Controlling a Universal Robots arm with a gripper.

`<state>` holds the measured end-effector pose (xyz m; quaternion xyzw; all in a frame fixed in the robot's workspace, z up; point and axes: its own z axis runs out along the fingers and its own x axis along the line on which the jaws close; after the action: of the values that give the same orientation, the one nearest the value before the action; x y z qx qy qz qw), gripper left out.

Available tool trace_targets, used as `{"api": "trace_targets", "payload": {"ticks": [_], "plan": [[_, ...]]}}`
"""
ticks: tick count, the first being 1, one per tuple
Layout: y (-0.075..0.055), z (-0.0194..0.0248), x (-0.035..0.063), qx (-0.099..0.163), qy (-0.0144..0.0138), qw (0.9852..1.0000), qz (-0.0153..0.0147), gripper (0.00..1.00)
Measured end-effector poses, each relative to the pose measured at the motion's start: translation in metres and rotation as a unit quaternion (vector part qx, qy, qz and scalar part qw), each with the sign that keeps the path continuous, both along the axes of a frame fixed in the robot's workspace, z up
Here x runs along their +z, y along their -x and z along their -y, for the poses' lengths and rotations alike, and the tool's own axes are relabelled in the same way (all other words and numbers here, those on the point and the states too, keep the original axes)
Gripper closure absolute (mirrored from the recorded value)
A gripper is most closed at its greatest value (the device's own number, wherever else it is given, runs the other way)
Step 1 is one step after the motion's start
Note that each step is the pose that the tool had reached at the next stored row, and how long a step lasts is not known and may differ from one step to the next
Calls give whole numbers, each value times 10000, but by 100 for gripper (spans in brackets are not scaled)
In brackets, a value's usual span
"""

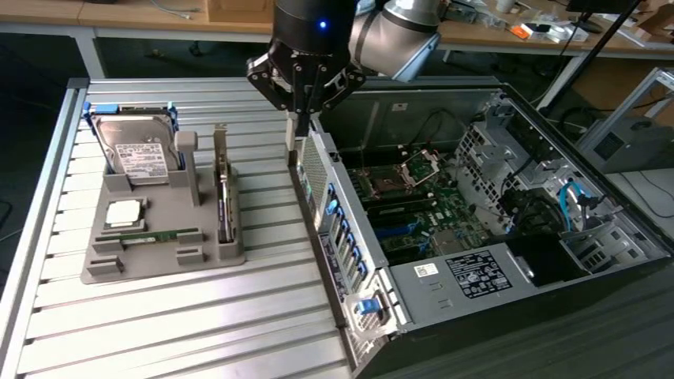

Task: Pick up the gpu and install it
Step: 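Reach for the gpu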

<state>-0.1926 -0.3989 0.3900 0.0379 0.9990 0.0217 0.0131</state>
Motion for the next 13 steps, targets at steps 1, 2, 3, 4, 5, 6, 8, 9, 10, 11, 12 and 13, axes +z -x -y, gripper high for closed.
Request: {"api": "trace_targets", "payload": {"ticks": [1, 2, 3, 4, 5, 6, 8, 9, 10, 11, 12, 13], "plan": [[20, 0, -1, 0, 0, 10000, 0, 89], [26, 0, -1, 0, 0, 10000, 0, 89], [32, 0, -1, 0, 0, 10000, 0, 89], [38, 0, -1, 0, 0, 10000, 0, 89], [45, 0, -1, 0, 0, 10000, 0, 89], [53, 0, -1, 0, 0, 10000, 0, 89], [70, 0, -1, 0, 0, 10000, 0, 89], [78, 0, -2, 0, 0, 10000, 0, 89], [88, 0, -2, 0, 0, 10000, 0, 89], [96, 0, -2, 0, 0, 10000, 0, 89], [107, 0, -2, 0, 0, 10000, 0, 89], [116, 0, -2, 0, 0, 10000, 0, 89]]}}
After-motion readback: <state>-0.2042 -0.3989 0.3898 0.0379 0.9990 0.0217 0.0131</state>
